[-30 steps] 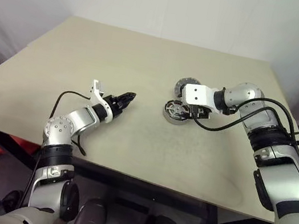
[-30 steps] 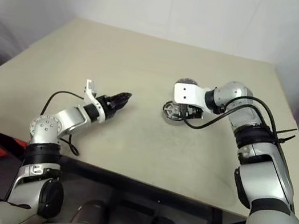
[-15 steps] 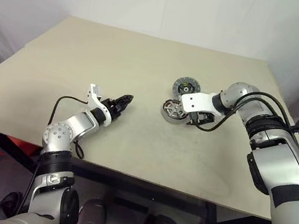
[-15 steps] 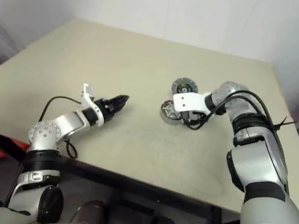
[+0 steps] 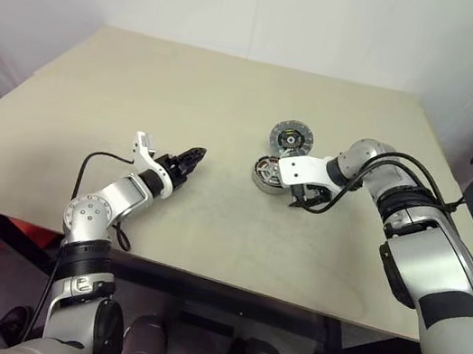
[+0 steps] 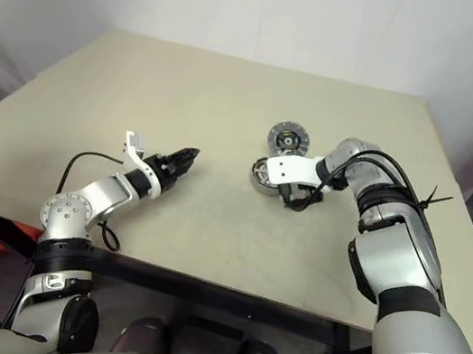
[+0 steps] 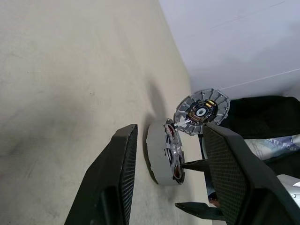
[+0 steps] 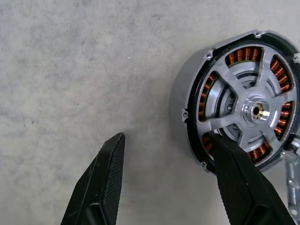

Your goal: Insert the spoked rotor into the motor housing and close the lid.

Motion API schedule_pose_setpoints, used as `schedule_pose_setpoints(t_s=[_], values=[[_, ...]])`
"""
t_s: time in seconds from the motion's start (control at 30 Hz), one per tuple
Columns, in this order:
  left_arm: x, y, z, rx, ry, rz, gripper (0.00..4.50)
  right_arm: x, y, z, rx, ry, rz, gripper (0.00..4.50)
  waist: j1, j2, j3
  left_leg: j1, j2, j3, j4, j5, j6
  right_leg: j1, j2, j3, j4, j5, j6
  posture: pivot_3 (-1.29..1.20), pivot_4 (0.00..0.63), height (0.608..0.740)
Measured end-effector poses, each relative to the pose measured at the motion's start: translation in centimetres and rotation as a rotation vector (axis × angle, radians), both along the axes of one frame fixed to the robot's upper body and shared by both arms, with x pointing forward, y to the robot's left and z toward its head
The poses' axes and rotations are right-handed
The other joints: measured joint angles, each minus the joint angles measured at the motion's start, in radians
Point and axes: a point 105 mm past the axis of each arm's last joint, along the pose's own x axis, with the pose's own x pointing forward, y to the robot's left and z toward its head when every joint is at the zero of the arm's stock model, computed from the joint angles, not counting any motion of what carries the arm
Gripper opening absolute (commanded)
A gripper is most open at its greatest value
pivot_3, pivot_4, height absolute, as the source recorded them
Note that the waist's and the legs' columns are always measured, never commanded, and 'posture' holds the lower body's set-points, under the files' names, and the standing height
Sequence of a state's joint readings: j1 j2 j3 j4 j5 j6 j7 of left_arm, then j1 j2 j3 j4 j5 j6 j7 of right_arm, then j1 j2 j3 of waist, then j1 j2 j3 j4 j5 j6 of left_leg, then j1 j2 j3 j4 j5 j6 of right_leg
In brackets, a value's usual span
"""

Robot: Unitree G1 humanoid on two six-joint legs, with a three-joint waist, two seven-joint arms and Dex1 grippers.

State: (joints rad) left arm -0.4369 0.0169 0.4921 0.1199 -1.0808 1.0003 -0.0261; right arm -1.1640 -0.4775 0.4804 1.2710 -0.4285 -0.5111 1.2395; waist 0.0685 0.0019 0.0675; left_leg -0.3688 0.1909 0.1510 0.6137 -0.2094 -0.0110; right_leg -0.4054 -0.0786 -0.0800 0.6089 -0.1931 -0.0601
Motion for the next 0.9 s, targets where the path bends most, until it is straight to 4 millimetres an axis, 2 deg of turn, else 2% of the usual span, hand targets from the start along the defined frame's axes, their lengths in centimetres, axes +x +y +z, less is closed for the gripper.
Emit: schedule_pose_setpoints(t_s=[0.23, 0.33, 0.57, 0.6, 0.9], values=[[-0.2, 0.0, -0.1, 0.004, -0.001, 0.002, 2.34, 0.4, 0.5, -0.3, 0.008, -0.014, -0.036, 3.27, -0.006, 0.0, 0.0, 0.003, 0.001, 0.0, 0.0, 0.0, -0.005, 0.001, 0.0, 0.0, 0.002, 0.001, -0.002, 0.0, 0.0, 0.74], [-0.3, 0.1, -0.3, 0.007, 0.008, 0.008, 2.34, 0.6, 0.6, -0.3, 0.009, -0.024, -0.041, 2.71, -0.006, 0.0, 0.0, 0.003, 0.001, 0.0, 0.0, 0.0, -0.006, 0.001, 0.0, 0.0, 0.003, 0.001, -0.002, 0.0, 0.0, 0.74], [-0.2, 0.1, -0.2, 0.001, 0.006, 0.015, 2.34, 1.0, 1.0, 0.2, 0.03, -0.062, -0.047, 0.33, -0.009, 0.0, 0.0, 0.002, 0.001, 0.0, 0.0, 0.0, -0.005, 0.001, 0.001, 0.0, 0.001, 0.001, -0.003, 0.0, 0.0, 0.74], [-0.2, 0.1, -0.2, 0.0, 0.006, 0.014, 2.34, 1.0, 1.2, 0.2, 0.037, -0.065, -0.044, 0.11, -0.012, 0.0, 0.0, 0.002, 0.001, 0.0, 0.0, 0.0, -0.005, 0.001, 0.001, 0.0, 0.002, 0.001, -0.003, 0.0, 0.0, 0.74], [-0.4, -0.8, -0.2, -0.013, 0.014, -0.002, 2.34, 1.2, 1.5, 0.0, 0.051, -0.076, -0.056, 0.05, -0.021, 0.0, 0.0, 0.002, 0.001, 0.0, 0.001, 0.0, -0.006, 0.001, 0.001, 0.0, 0.002, 0.002, -0.003, 0.0, 0.0, 0.74]])
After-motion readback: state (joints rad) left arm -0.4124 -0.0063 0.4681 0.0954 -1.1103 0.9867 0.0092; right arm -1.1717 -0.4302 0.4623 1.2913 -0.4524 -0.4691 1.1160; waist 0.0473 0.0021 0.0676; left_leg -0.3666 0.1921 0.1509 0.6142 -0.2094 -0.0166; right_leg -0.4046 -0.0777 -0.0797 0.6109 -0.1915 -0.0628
